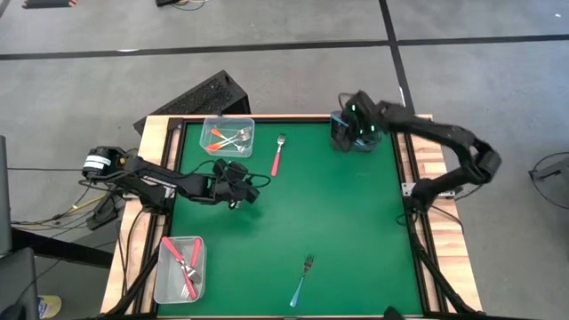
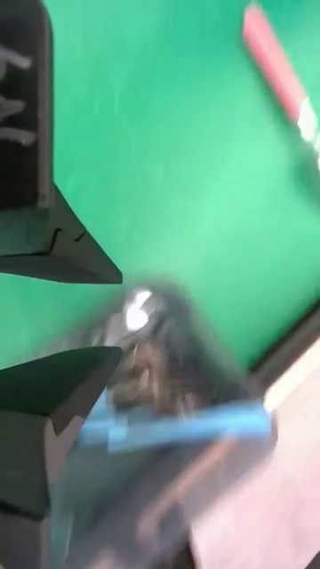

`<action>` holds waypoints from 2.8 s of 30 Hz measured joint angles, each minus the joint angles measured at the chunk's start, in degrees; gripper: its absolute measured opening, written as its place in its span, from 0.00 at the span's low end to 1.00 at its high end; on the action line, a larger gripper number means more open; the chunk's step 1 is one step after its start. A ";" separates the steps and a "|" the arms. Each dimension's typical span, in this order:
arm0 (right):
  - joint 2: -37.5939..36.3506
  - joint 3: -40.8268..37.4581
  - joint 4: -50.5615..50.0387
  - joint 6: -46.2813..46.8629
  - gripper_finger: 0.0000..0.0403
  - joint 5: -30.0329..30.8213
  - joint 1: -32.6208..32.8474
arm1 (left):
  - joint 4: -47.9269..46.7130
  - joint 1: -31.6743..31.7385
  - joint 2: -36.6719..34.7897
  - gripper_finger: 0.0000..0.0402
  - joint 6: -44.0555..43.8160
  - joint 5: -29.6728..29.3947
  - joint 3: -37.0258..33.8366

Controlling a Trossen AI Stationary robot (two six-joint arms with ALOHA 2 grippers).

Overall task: Sort silverware by color (type)
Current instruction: Put the blue fork into the black bin

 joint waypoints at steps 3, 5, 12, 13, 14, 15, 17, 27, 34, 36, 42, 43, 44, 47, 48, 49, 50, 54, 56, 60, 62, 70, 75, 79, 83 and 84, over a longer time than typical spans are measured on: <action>-5.21 -7.32 8.19 6.01 0.36 -0.47 6.97 | 2.51 0.11 0.00 0.35 2.05 0.80 0.00; -8.13 -12.95 16.86 10.16 0.35 -0.43 11.95 | 2.63 0.13 0.00 0.35 2.08 0.78 0.00; -5.78 -22.11 46.04 18.79 0.34 5.42 22.17 | 4.54 0.37 0.00 0.35 5.34 -0.18 0.00; -4.49 -21.39 44.96 19.91 0.34 5.17 22.17 | 5.15 0.49 0.00 0.35 5.50 0.91 0.00; -3.02 -20.41 43.32 20.68 0.34 4.21 22.15 | 5.56 0.50 0.00 0.35 5.53 2.25 0.00; -1.57 -19.49 41.47 21.04 0.34 2.91 22.36 | 5.78 0.54 0.00 0.35 5.54 3.60 0.00; 0.85 -18.71 36.41 20.72 0.34 -0.70 23.78 | 6.07 0.35 0.00 0.35 6.41 6.49 0.00; 7.33 -18.34 35.00 21.99 0.34 -5.52 44.78 | 4.45 -1.96 0.00 0.35 6.80 7.46 0.00; 13.04 -18.38 44.23 36.32 0.35 -5.60 55.55 | 4.59 -5.71 0.00 0.35 4.35 7.98 0.00; 15.10 -18.38 46.60 38.82 0.37 -5.58 57.52 | 4.57 -7.30 0.00 0.35 3.83 8.62 0.00; 20.07 -18.41 49.94 45.90 0.48 -5.44 60.63 | 4.53 -12.57 0.00 0.35 2.77 9.01 0.00; 20.69 -18.40 50.96 46.97 0.50 -5.41 60.96 | 4.51 -13.34 0.00 0.35 2.42 9.03 0.00; 21.47 -18.32 52.45 47.63 0.51 -5.41 61.35 | 4.44 -14.09 0.00 0.35 2.15 9.04 0.00; 23.11 -18.27 56.25 48.43 0.54 -5.38 62.55 | 4.60 -15.93 0.00 0.35 1.91 8.48 0.00; 23.58 -18.27 57.80 48.77 0.54 -5.67 62.87 | 4.66 -16.42 0.00 0.35 1.88 8.12 0.00; 24.01 -18.27 58.81 49.23 0.54 -5.95 63.17 | 4.67 -16.81 0.00 0.35 1.88 7.67 0.00; 24.28 -18.27 59.65 49.67 0.54 -6.28 63.39 | 4.79 -17.05 0.00 0.35 1.86 7.19 0.00; 24.17 -18.31 60.07 50.21 0.51 -7.34 63.80 | 5.11 -17.31 0.00 0.35 1.76 6.50 0.00; 23.93 -18.37 59.87 50.17 0.50 -7.75 63.83 | 5.12 -17.31 0.00 0.35 1.24 6.49 -0.02; 23.94 -18.40 59.88 49.79 0.45 -7.81 63.84 | 6.51 -17.31 0.00 0.35 0.72 6.47 -0.02; 24.85 -18.40 61.04 49.75 0.41 -7.70 63.84 | 7.61 -17.31 0.00 0.35 0.70 6.43 -0.02; 27.69 -17.07 64.62 48.13 0.27 -5.90 63.01 | 10.15 -17.94 0.00 0.35 0.77 6.43 -0.02; 27.81 -15.82 63.04 45.30 0.10 -8.18 63.23 | 10.10 -19.07 0.00 0.35 0.92 6.41 -0.02; 27.52 -15.71 60.88 45.01 0.03 -10.52 63.21 | 10.10 -19.21 0.00 0.35 0.94 6.39 -0.02; 27.50 -15.67 60.10 44.25 0.05 -9.29 63.39 | 10.09 -19.21 0.00 0.35 0.90 5.03 -0.02; 27.44 -15.67 60.05 43.80 0.04 -8.95 63.36 | 10.10 -19.21 0.00 0.35 0.90 5.00 -0.02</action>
